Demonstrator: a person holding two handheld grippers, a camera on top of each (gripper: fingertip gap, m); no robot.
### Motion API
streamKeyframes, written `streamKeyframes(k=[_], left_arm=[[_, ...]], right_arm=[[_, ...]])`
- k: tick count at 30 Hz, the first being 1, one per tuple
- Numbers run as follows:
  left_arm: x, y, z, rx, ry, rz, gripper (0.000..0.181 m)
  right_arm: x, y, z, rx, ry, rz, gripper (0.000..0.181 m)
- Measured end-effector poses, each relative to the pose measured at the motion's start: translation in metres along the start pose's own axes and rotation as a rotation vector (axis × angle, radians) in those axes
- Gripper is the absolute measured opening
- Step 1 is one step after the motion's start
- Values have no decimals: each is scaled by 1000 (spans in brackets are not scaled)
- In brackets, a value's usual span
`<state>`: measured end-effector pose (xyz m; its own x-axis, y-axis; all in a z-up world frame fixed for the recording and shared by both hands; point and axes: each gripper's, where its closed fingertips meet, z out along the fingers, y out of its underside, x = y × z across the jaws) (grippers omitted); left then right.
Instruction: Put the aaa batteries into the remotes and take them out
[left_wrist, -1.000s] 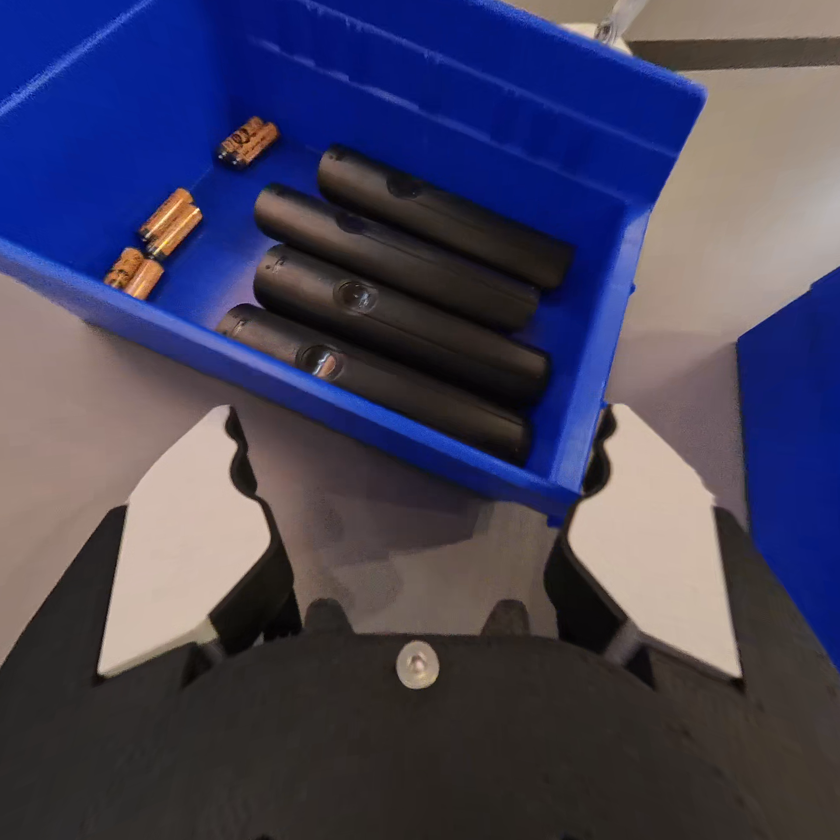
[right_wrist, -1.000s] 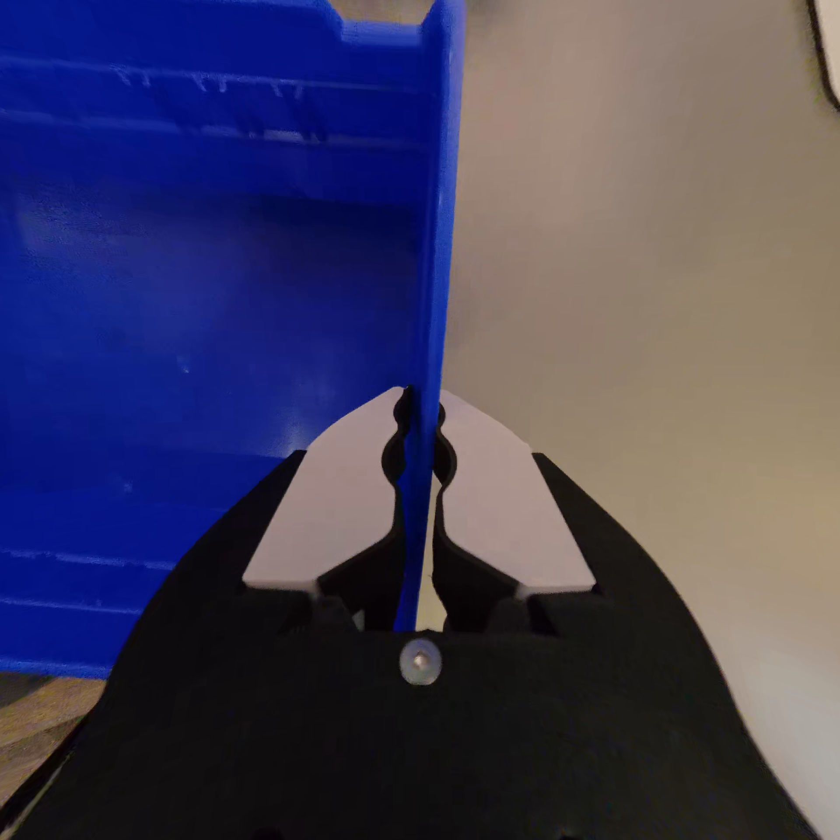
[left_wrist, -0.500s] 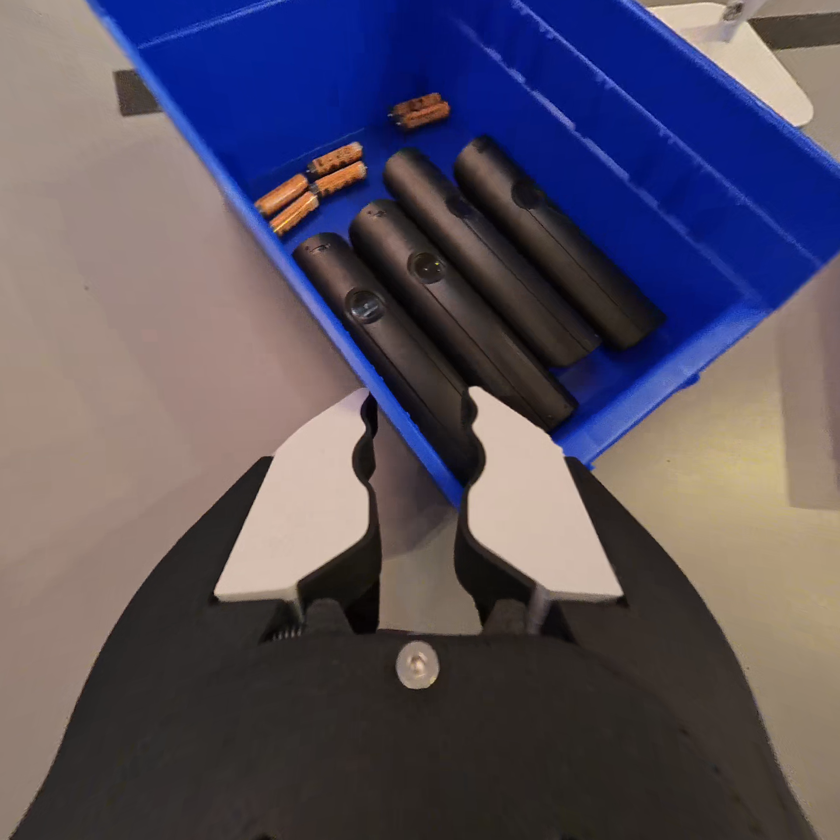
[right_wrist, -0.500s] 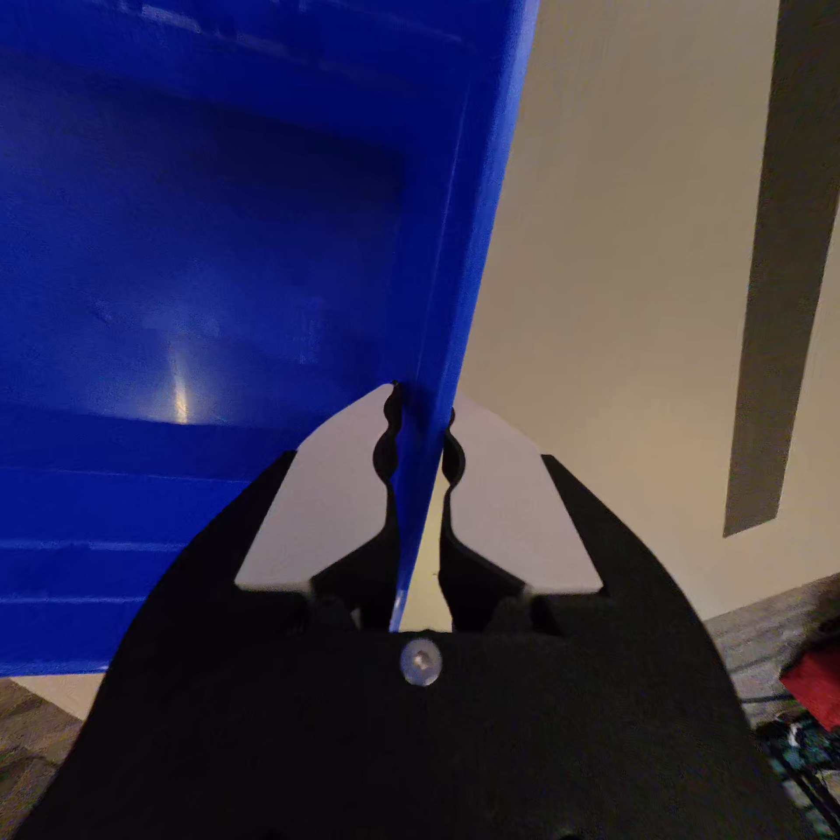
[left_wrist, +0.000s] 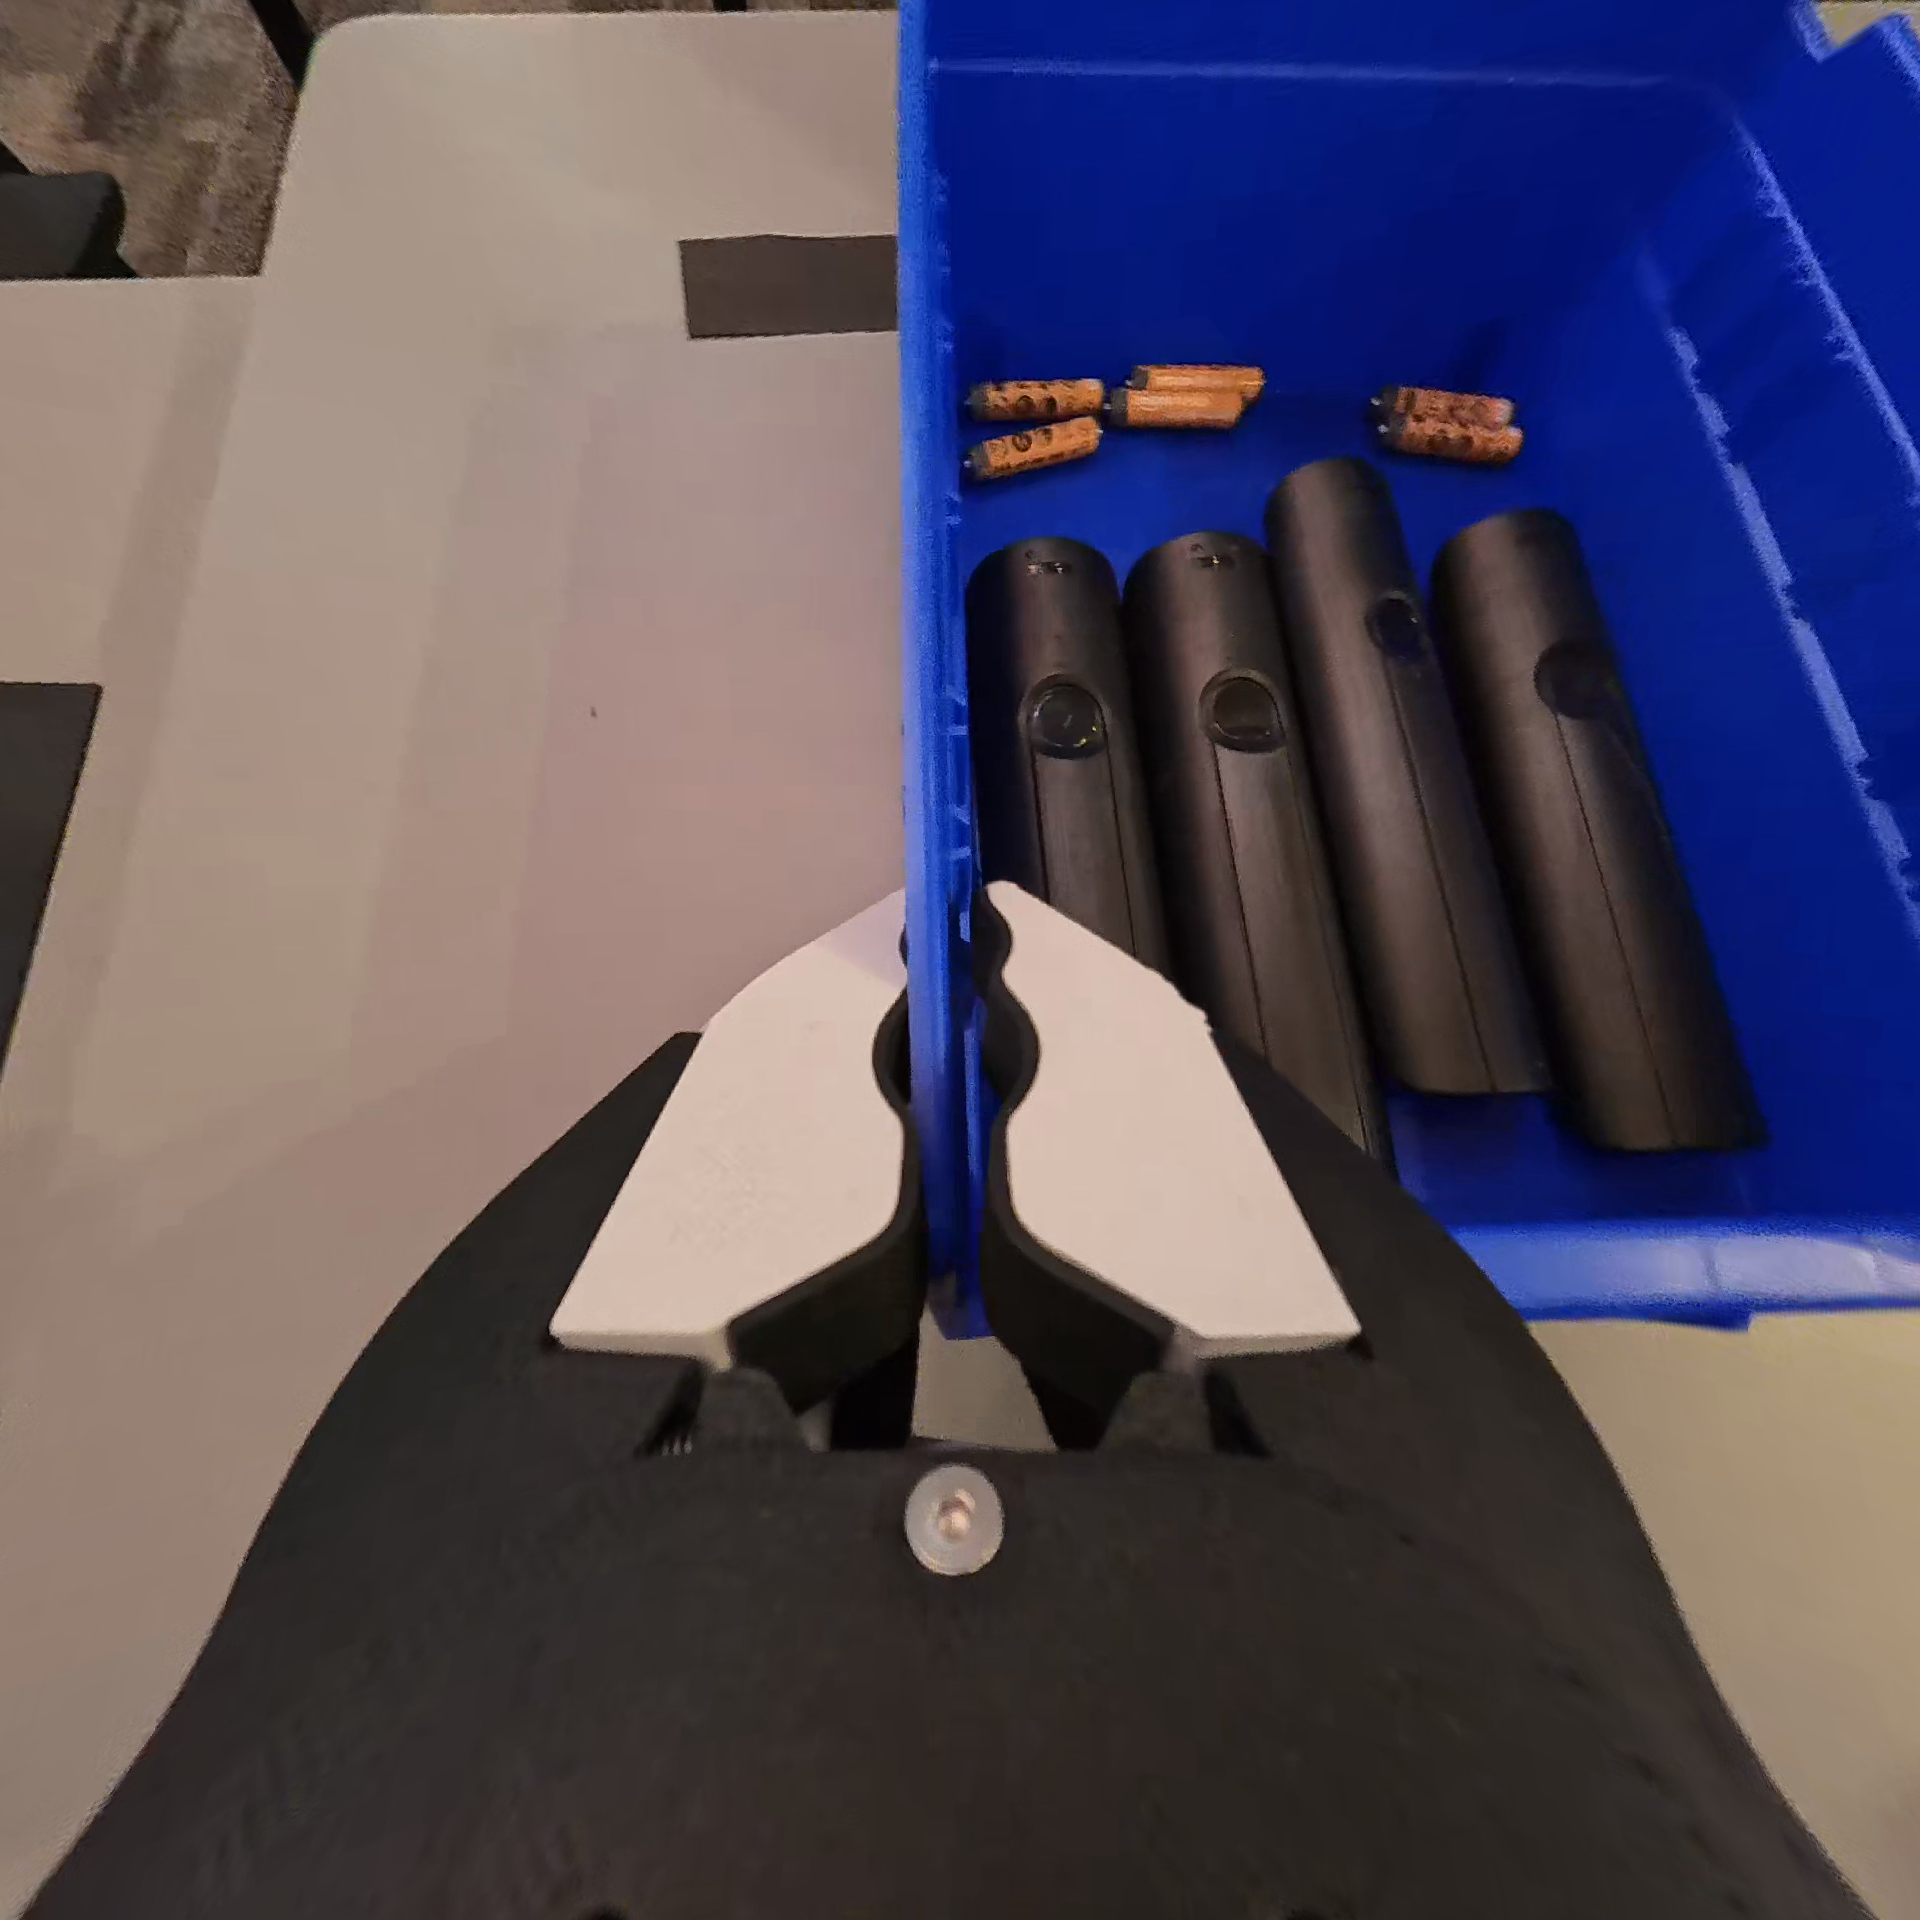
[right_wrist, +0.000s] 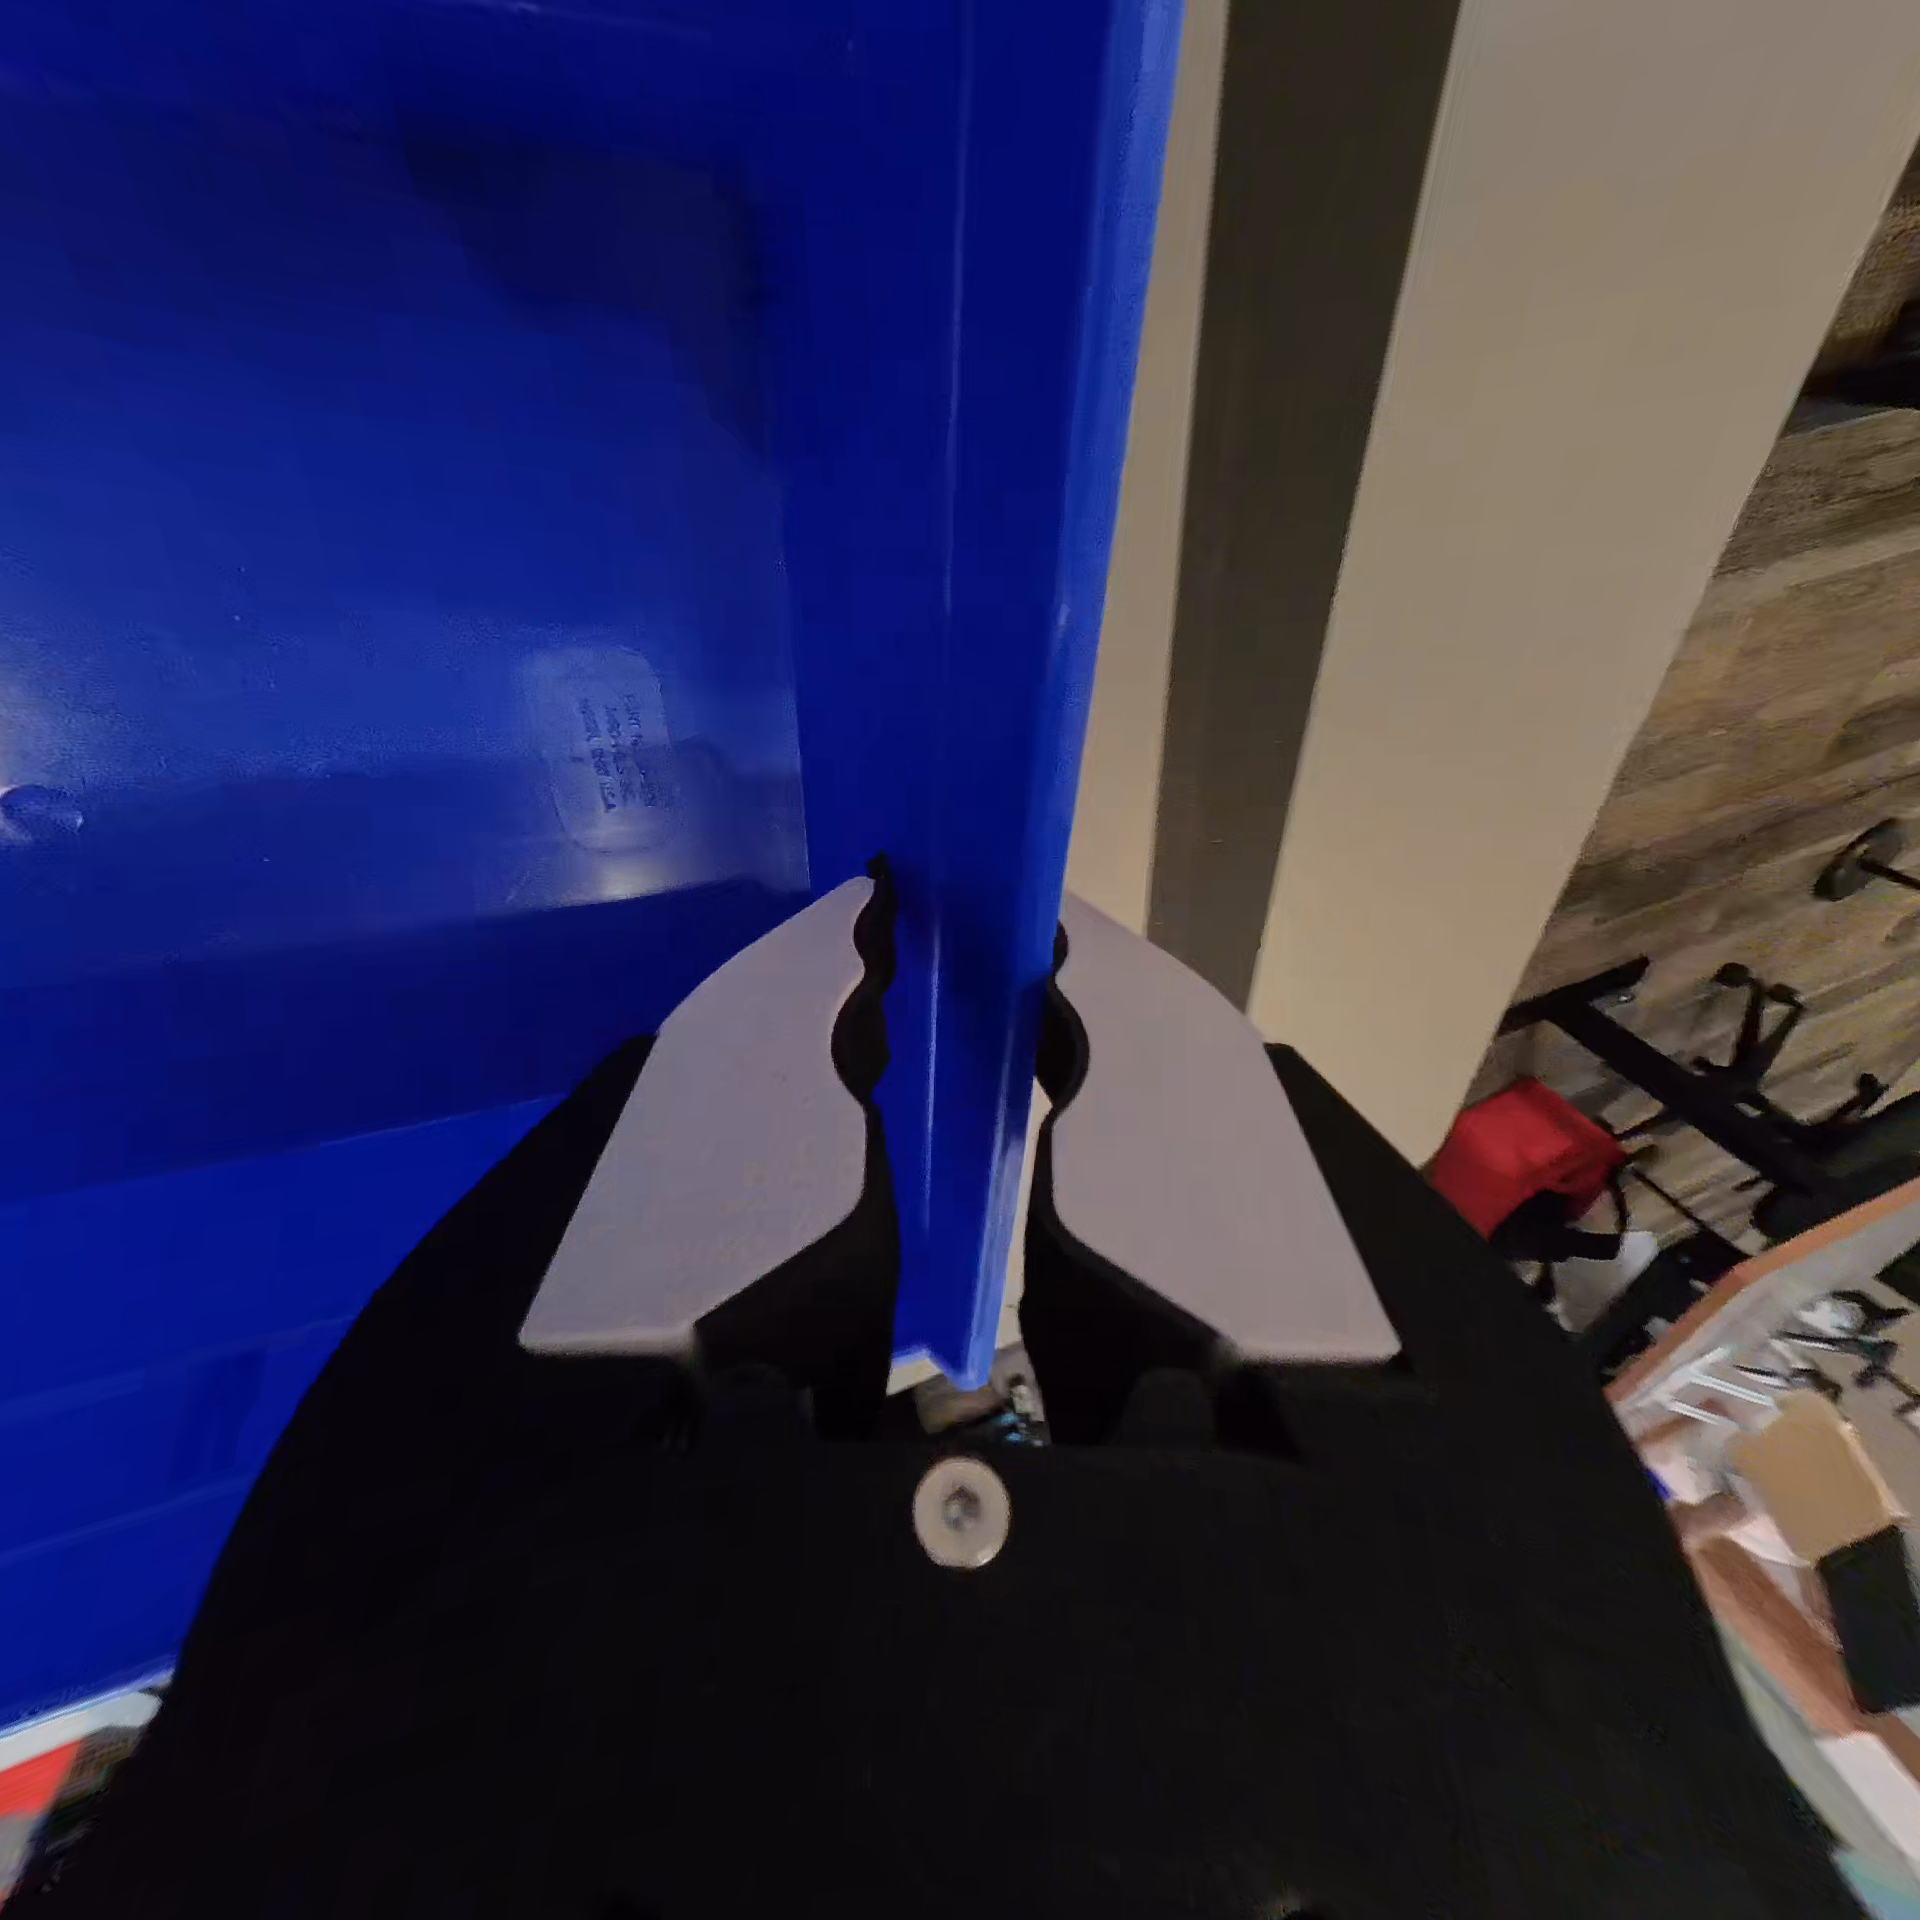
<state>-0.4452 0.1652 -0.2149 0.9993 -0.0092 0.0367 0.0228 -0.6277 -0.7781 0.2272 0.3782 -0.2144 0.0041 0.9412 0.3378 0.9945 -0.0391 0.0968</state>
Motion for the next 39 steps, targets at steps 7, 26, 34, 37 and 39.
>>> streamKeyframes(k=[7,26,34,37,39], left_arm=[[-14,-12,14,15,-13,-37,5],[-48,-45,52,38,-64,-91,5],[-46,-52,55,60,-39,-103,39],[-44,-59,44,122,-35,-95,65],[-40,-63,30,165,-26,-88,76]], right_arm=[[64,17,24,-41,68,-14,27],[129,25,49,-56,167,14,33],[133,27,47,-62,221,84,45],[136,25,28,-12,293,126,56],[139,28,5,24,358,191,62]])
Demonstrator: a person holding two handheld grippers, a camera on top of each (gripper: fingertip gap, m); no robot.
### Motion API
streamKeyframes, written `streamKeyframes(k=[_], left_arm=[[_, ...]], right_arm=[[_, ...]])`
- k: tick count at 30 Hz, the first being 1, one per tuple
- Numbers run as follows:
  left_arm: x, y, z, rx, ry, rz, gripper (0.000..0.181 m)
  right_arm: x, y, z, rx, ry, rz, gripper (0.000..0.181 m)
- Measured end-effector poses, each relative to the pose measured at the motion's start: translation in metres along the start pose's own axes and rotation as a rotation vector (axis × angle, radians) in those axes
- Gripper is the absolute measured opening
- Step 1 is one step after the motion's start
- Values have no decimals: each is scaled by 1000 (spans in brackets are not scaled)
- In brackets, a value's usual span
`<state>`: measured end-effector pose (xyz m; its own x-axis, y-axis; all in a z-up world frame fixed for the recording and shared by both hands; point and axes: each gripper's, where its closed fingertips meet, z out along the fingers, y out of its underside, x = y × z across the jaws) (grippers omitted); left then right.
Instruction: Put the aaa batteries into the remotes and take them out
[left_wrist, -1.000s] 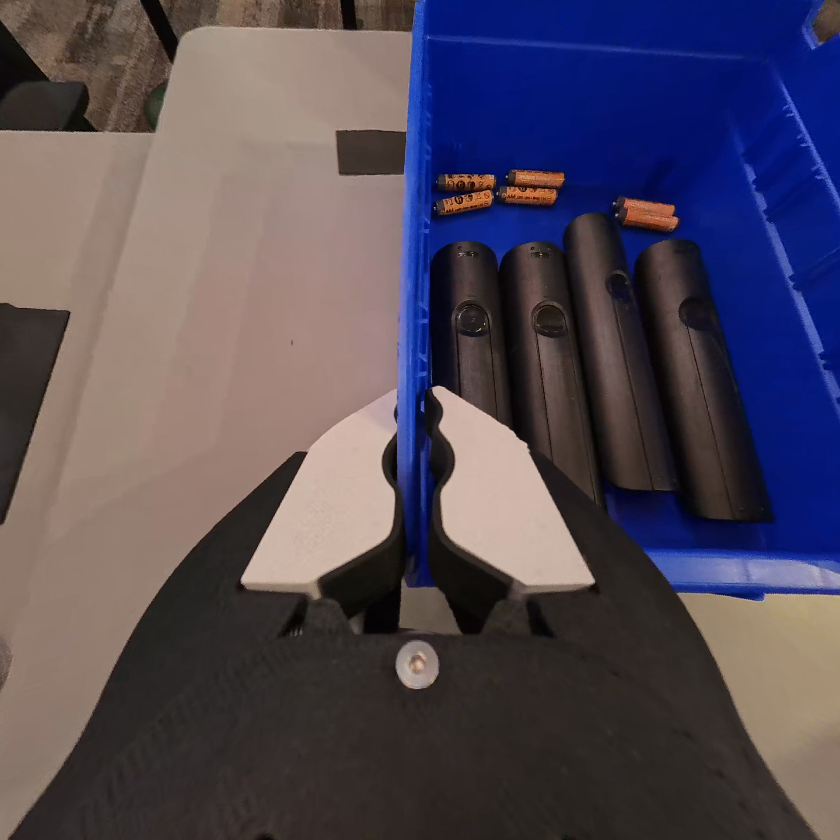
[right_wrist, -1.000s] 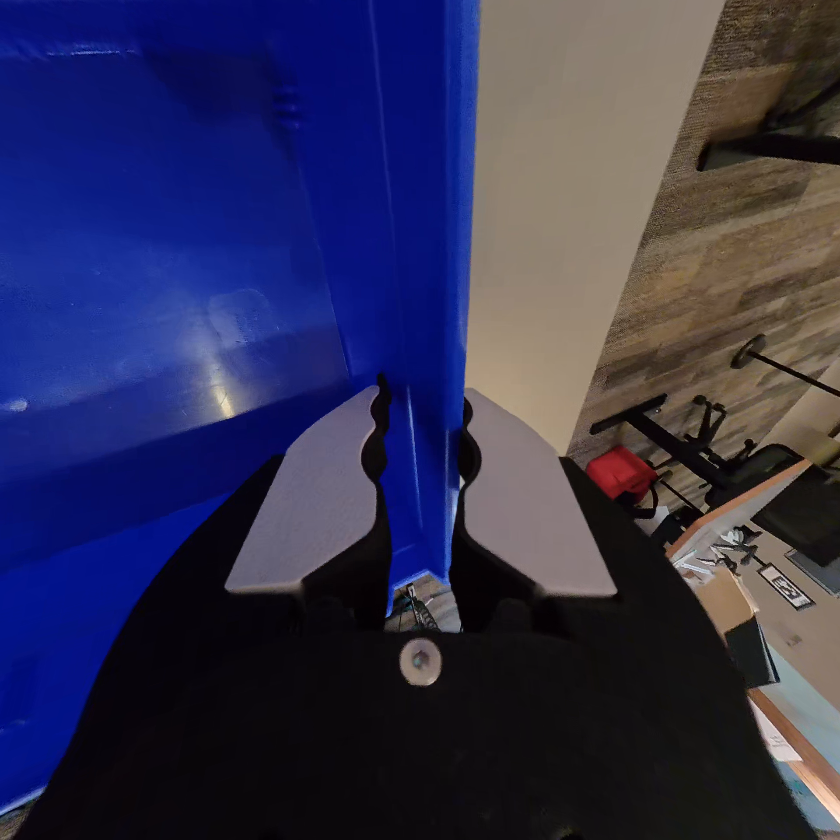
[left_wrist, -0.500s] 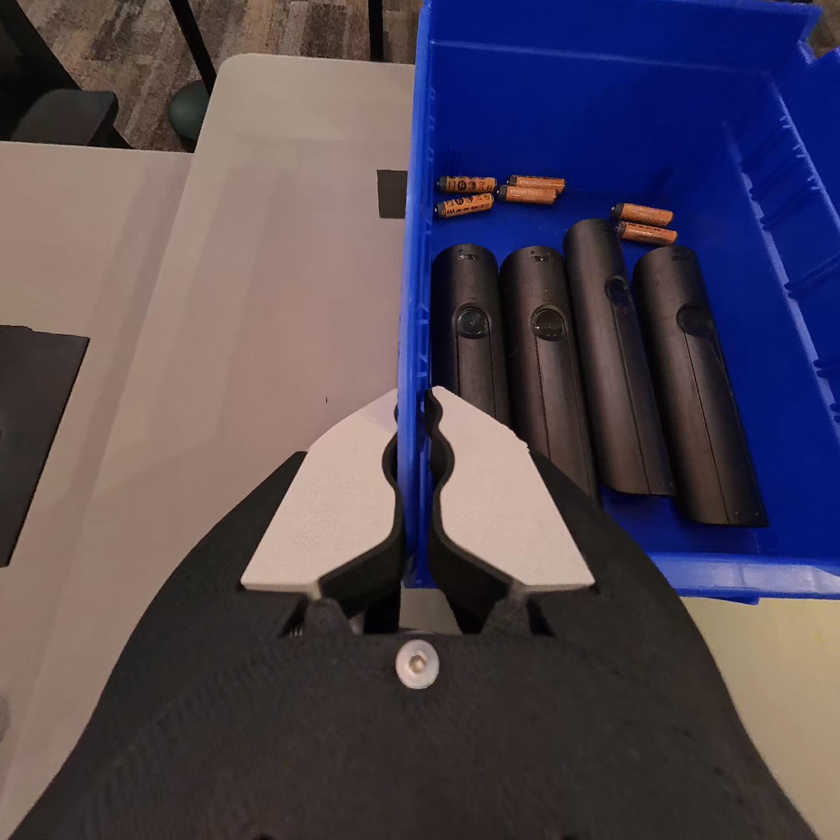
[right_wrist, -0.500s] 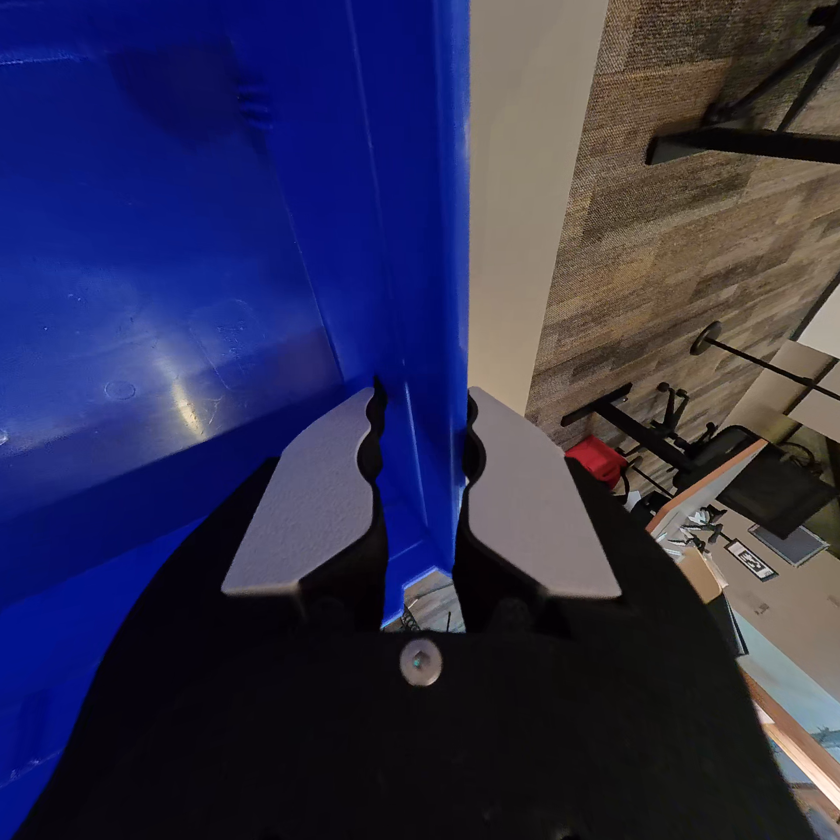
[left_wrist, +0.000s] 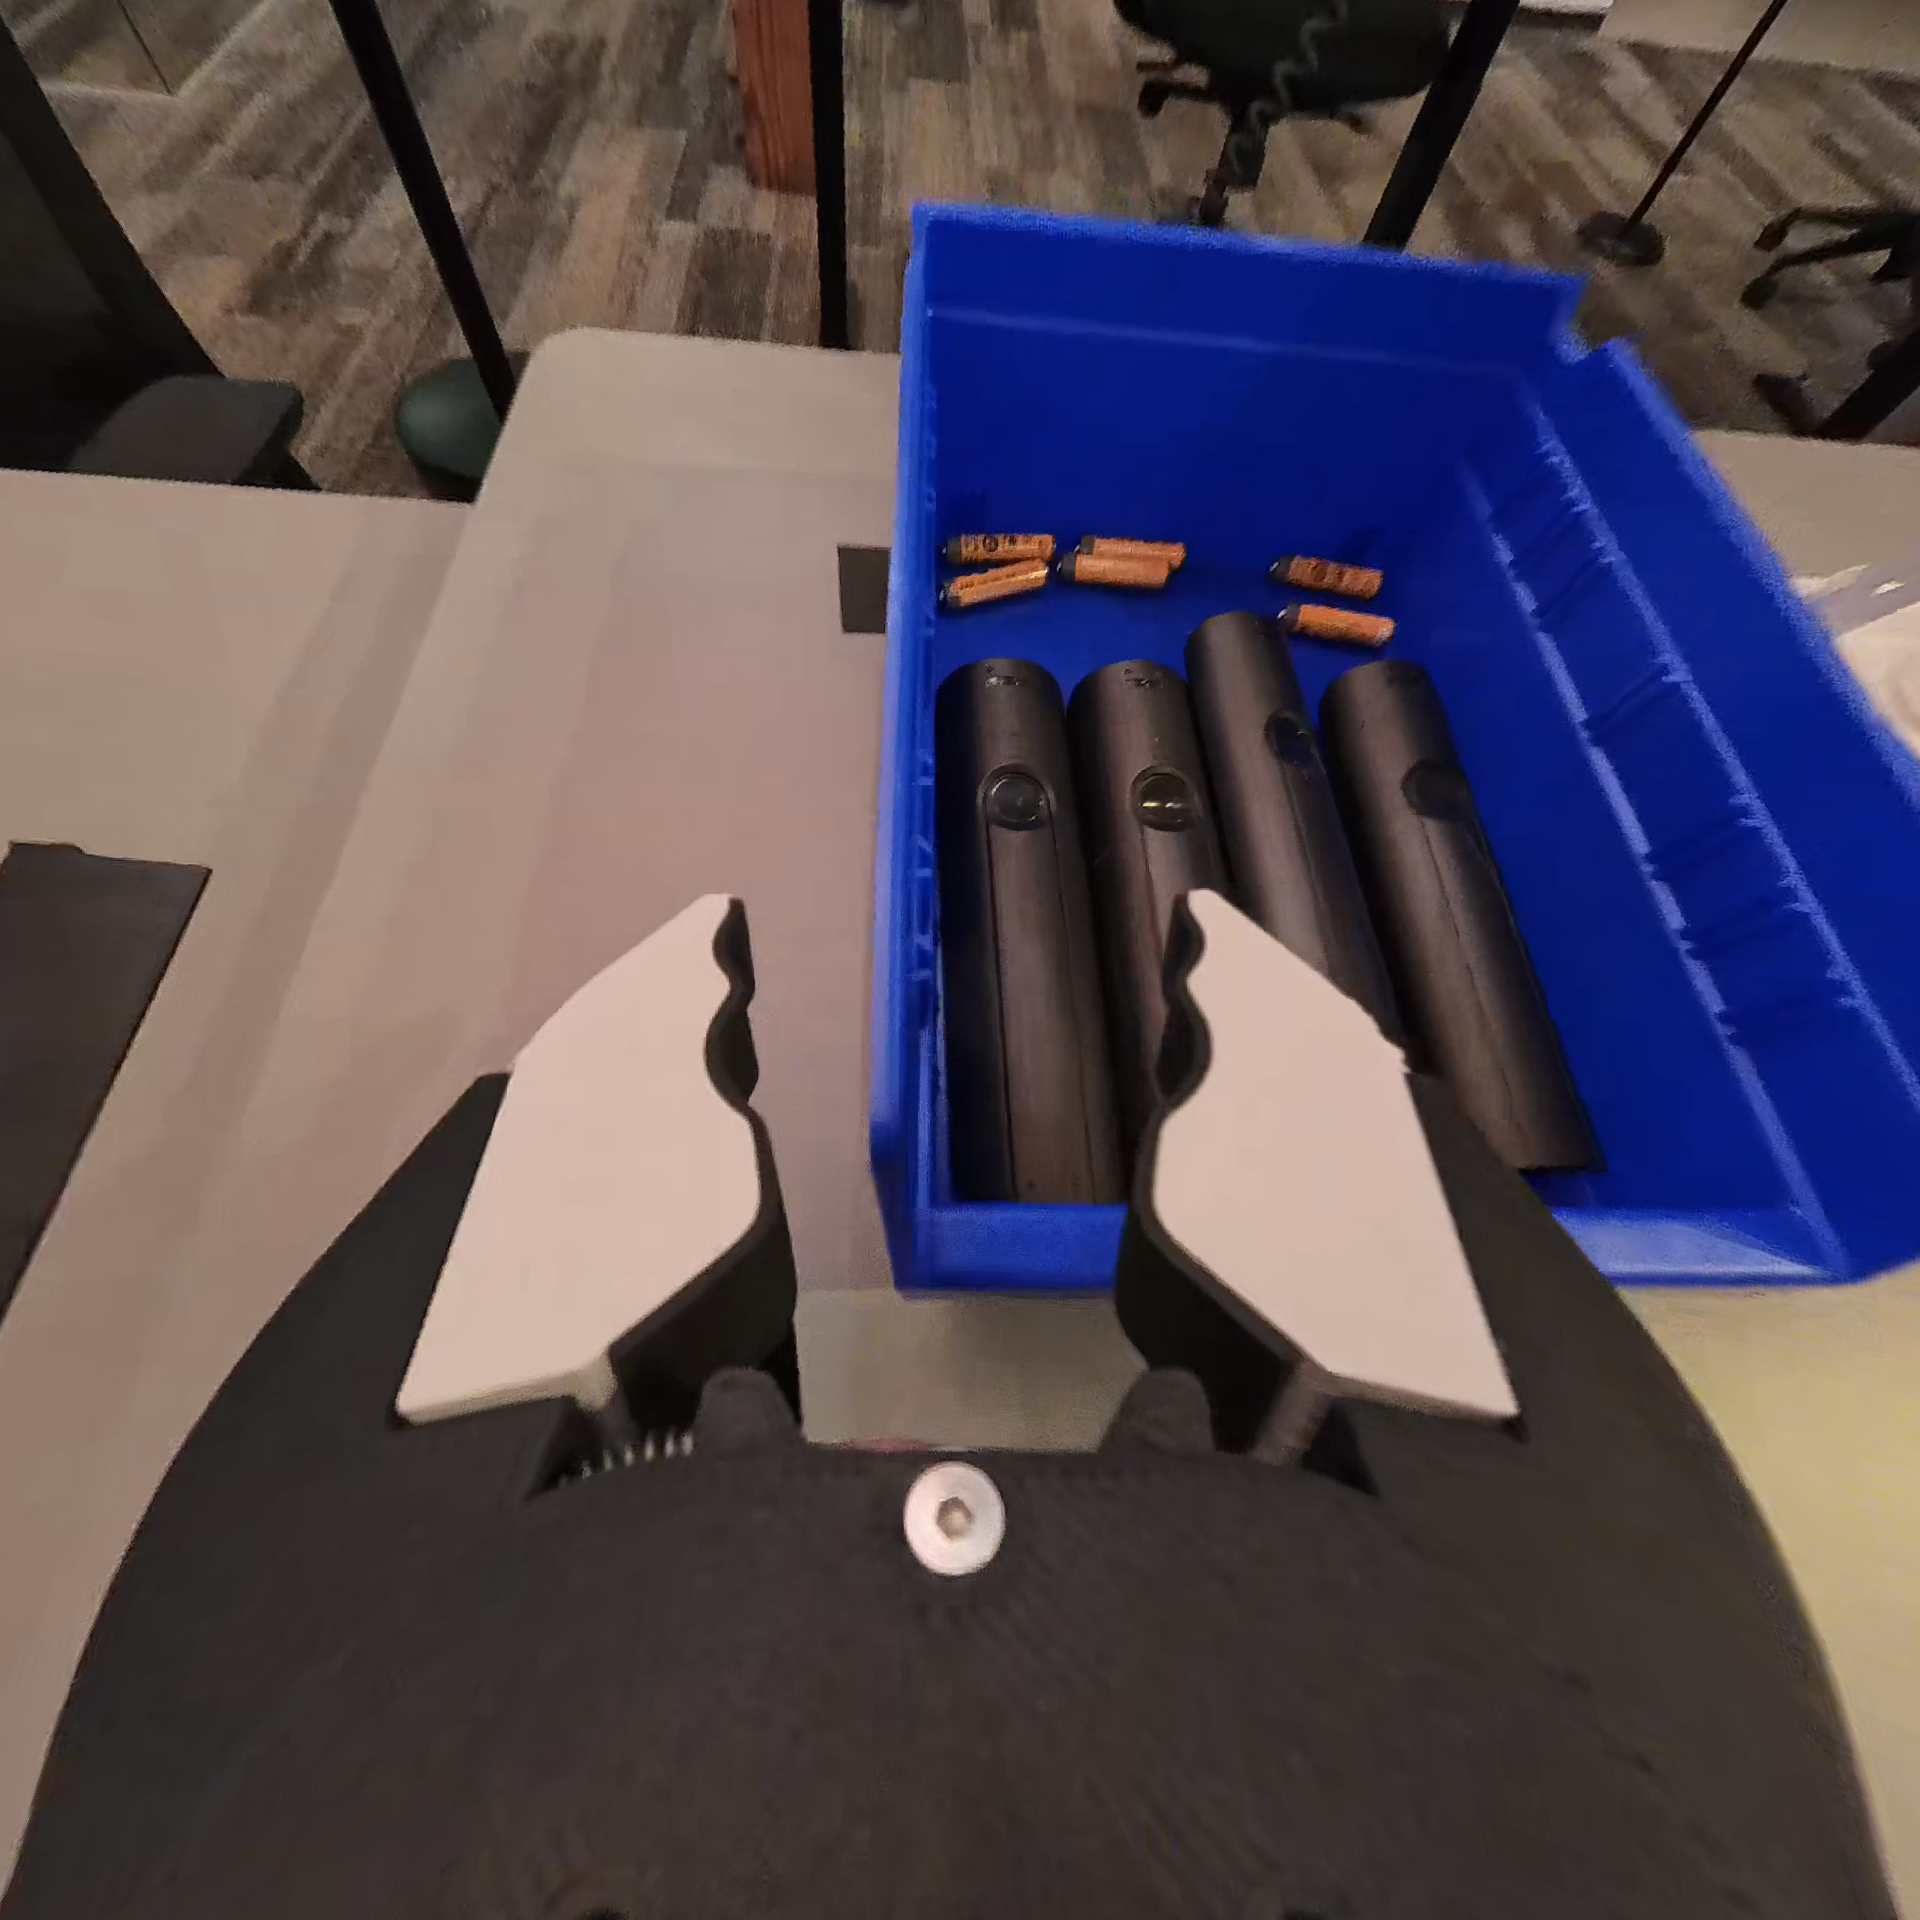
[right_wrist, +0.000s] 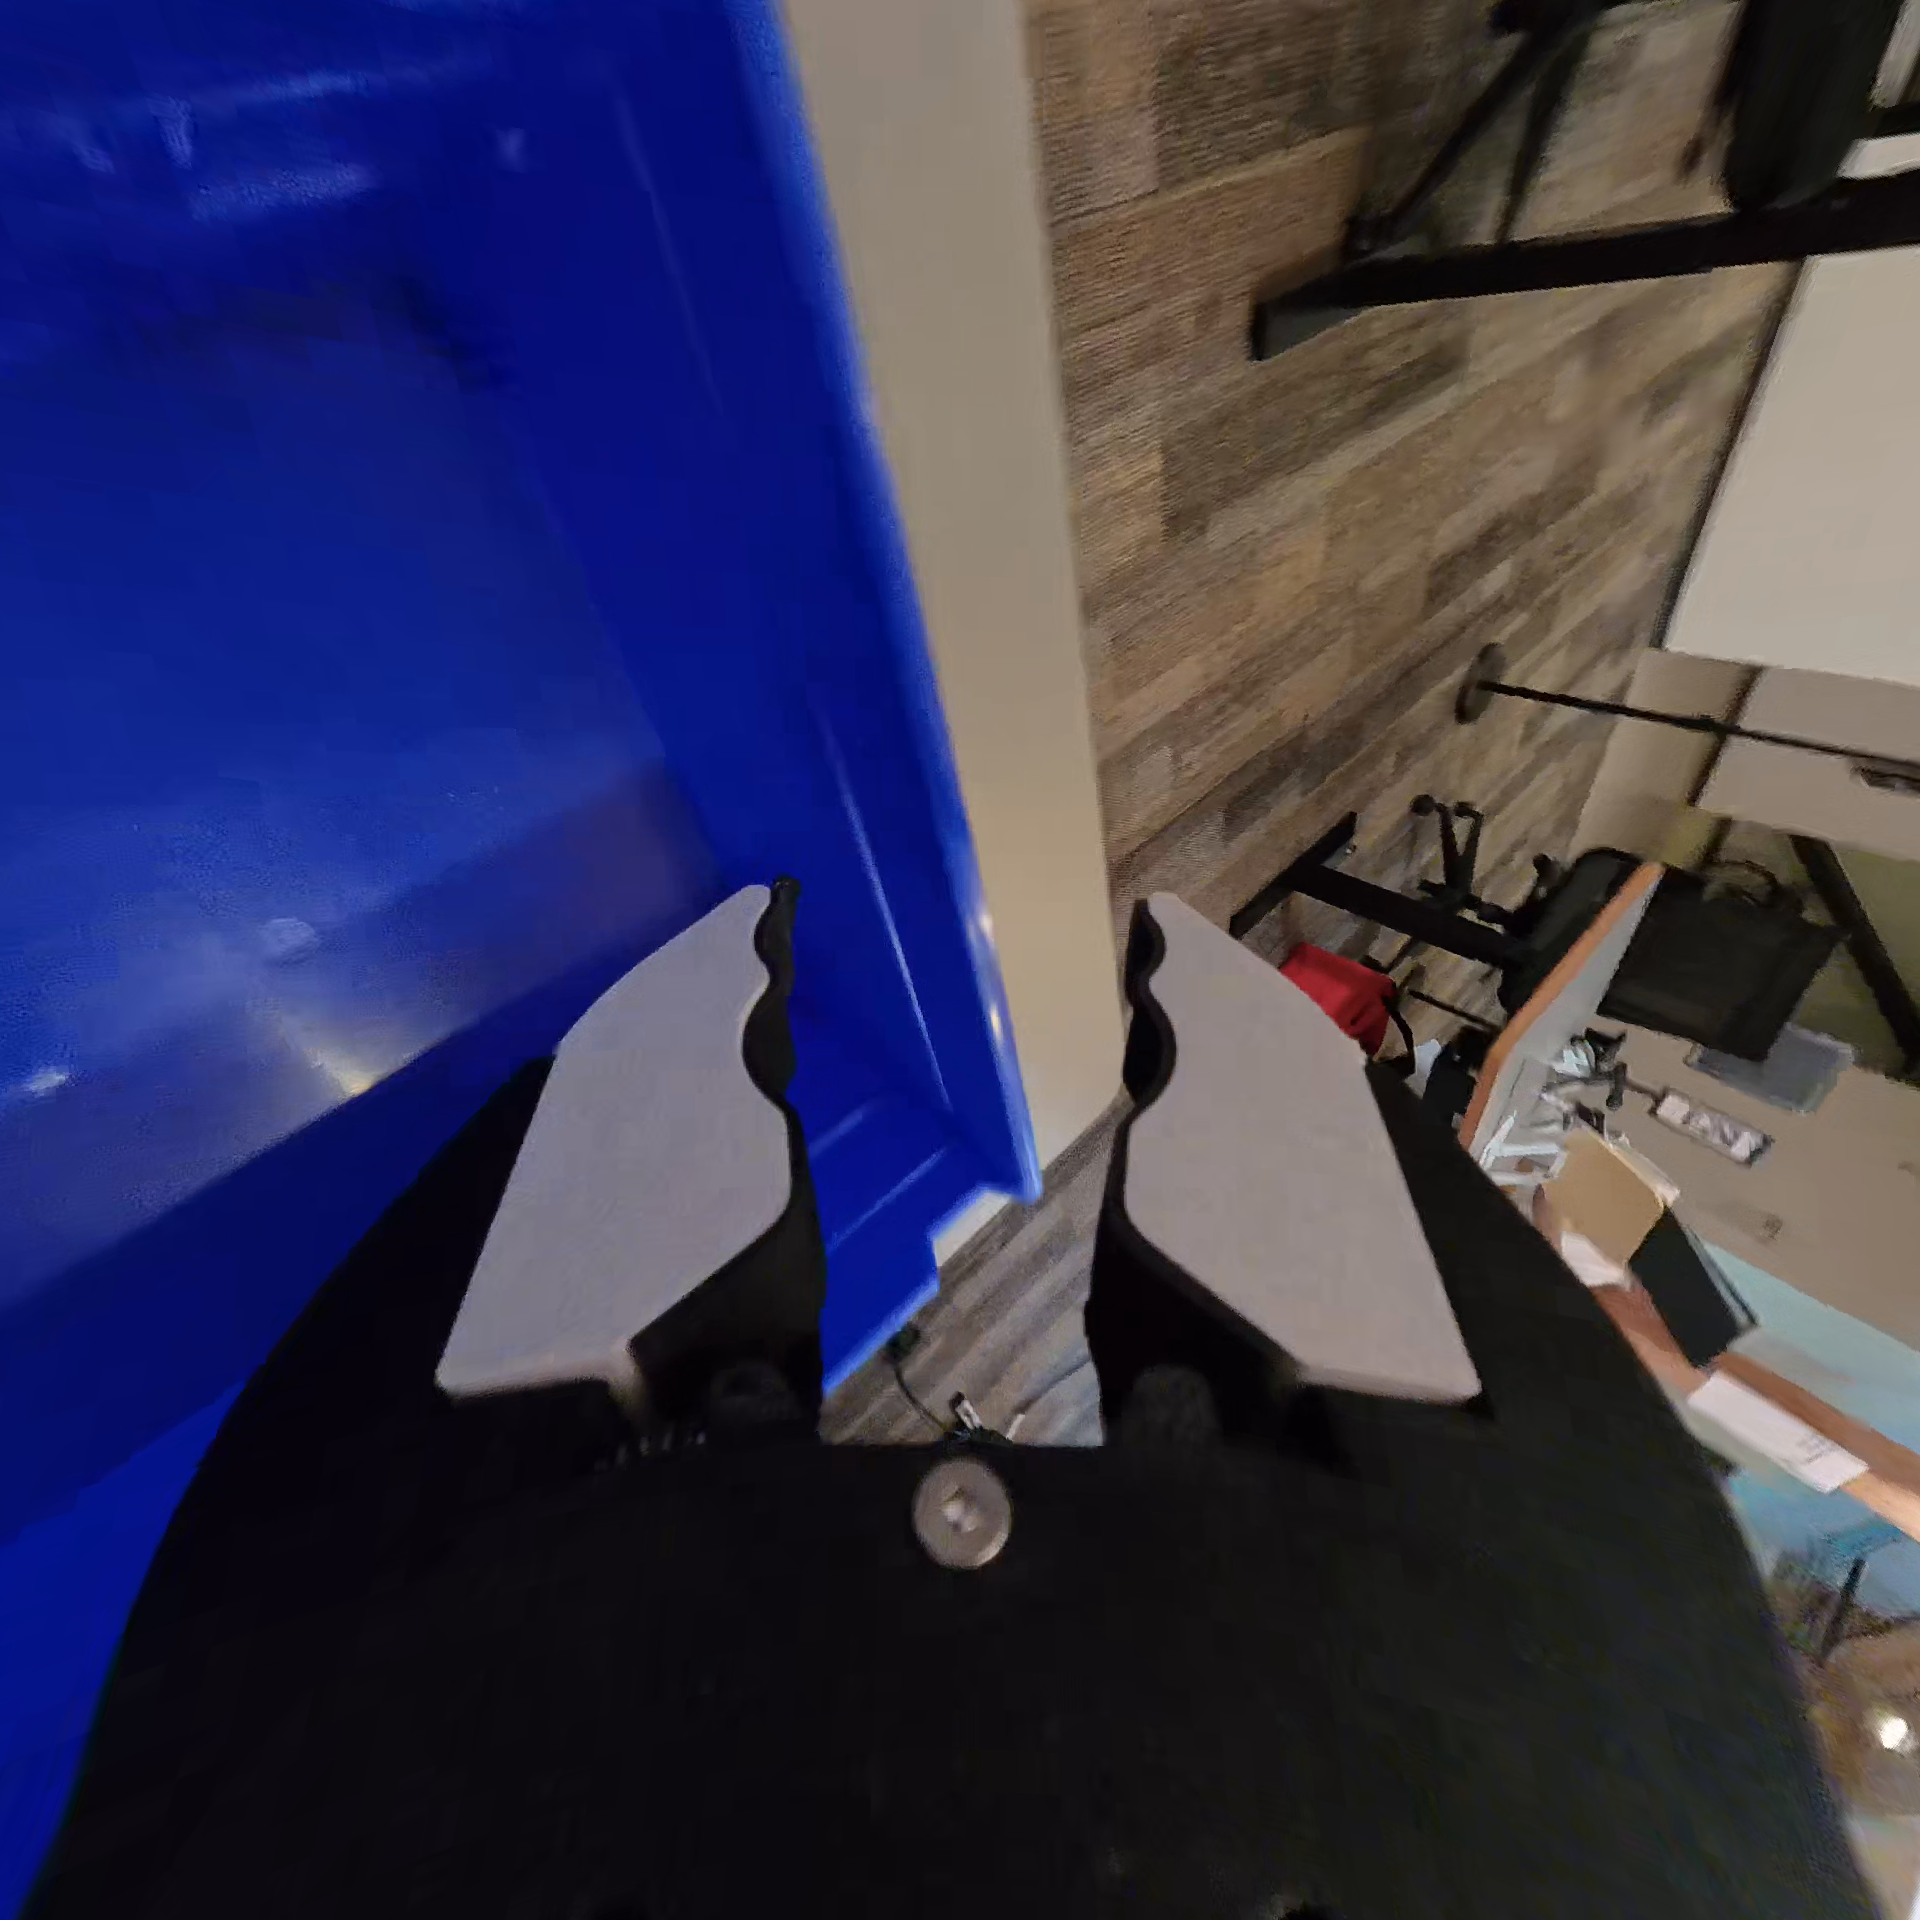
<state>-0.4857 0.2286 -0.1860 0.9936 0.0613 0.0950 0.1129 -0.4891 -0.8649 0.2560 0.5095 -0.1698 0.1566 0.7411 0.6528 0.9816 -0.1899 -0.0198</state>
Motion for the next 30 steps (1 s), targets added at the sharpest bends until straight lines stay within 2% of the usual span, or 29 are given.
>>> streamKeyframes(k=[2,4,7,10,12,15,19,23,26,30], left_arm=[[4,-5,-17,42,-4,25,77],[15,-11,-35,92,11,64,77],[35,-9,-57,107,43,142,74],[56,-3,-71,80,59,249,71],[76,2,-77,57,121,288,74],[99,12,-76,-8,199,340,76],[117,13,-60,-80,254,433,82],[129,0,-31,-166,296,488,86],[134,-13,-2,-223,311,547,87],[129,-18,53,-362,320,572,84]], right_arm=[[10,2,-29,33,73,74,68],[13,-1,-68,113,154,136,64],[-4,-15,-132,248,224,208,66],[-46,-38,-190,359,268,183,59],[-83,-57,-221,431,252,181,59],[-155,-109,-257,658,75,216,54],[-236,-164,-272,800,-87,206,56],[-293,-207,-263,891,-208,205,55],[-326,-224,-246,941,-298,216,54],[-350,-228,-223,961,-346,203,46]])
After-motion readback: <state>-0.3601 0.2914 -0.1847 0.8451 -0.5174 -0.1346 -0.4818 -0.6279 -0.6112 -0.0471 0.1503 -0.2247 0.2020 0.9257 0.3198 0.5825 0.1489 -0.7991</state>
